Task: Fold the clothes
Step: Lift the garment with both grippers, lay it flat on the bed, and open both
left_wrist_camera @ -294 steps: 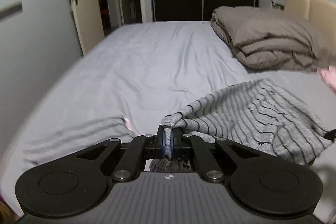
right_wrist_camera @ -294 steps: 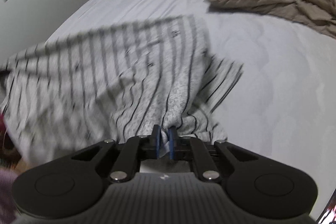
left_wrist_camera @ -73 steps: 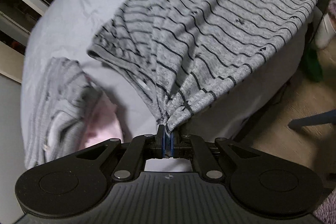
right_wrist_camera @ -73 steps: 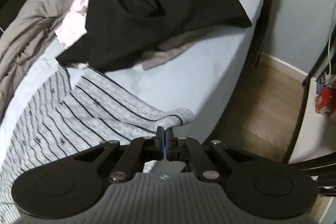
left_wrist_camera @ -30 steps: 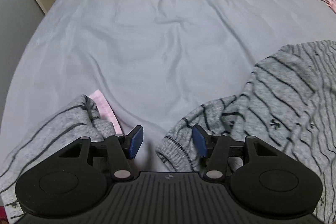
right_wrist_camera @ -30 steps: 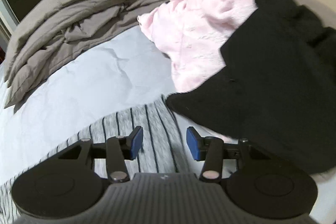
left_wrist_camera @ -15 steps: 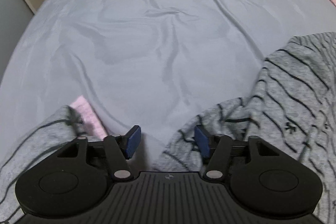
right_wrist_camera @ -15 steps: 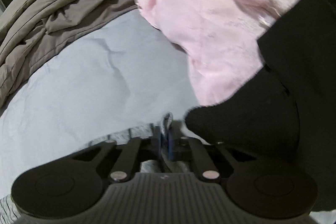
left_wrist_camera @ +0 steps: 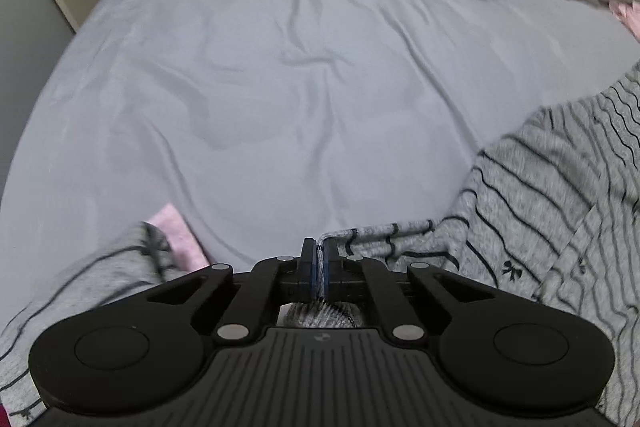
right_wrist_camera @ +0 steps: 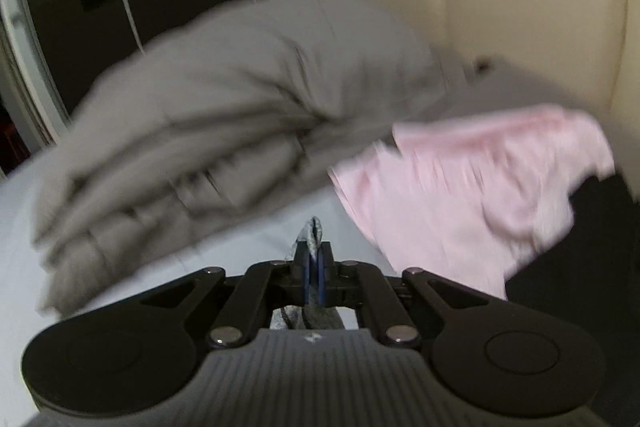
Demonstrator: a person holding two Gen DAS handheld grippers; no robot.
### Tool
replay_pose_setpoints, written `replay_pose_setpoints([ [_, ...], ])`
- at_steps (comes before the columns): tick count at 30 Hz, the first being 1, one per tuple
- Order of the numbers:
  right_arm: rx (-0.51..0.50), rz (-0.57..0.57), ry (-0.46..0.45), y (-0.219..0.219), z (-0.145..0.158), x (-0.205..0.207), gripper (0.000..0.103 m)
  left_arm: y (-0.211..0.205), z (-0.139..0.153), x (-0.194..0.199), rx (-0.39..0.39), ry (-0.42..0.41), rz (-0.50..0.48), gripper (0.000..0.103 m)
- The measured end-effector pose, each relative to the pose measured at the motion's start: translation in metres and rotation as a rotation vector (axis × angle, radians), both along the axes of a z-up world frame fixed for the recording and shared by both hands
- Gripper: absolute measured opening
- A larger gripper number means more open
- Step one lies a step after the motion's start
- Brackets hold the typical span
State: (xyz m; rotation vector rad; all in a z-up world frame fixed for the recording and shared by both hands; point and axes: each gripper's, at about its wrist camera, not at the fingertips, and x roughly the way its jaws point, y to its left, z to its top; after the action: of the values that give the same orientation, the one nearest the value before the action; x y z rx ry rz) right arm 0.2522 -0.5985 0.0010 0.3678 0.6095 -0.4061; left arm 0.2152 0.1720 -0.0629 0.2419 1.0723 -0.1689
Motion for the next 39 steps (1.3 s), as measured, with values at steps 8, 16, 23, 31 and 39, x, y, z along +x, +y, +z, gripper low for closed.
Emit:
replay_pose_setpoints([
  [8, -0.062, -0.025, -0.216, -0.002, 0.092, -0.05, 0.005, 0.012, 0.036, -0.022, -0.019, -0.096, 0.063, 0.001],
  [16, 0.023, -0.131, -0.135, -0.059, 0.057, -0.153, 0.005, 0.03, 0.047, -0.047, -0.02, -0.11, 0.048, 0.001],
  [23, 0.143, -0.191, 0.034, -0.075, -0.037, -0.239, 0.005, 0.019, 0.042, -0.068, 0.023, -0.066, -0.068, 0.001],
  [31, 0.21, -0.244, 0.022, -0.081, -0.062, -0.285, 0.005, 0.019, 0.058, -0.09, -0.01, -0.128, -0.035, 0.001],
  [39, 0.172, -0.19, -0.196, -0.073, 0.022, -0.3, 0.005, 0.034, 0.107, -0.13, -0.119, -0.312, 0.031, 0.001],
])
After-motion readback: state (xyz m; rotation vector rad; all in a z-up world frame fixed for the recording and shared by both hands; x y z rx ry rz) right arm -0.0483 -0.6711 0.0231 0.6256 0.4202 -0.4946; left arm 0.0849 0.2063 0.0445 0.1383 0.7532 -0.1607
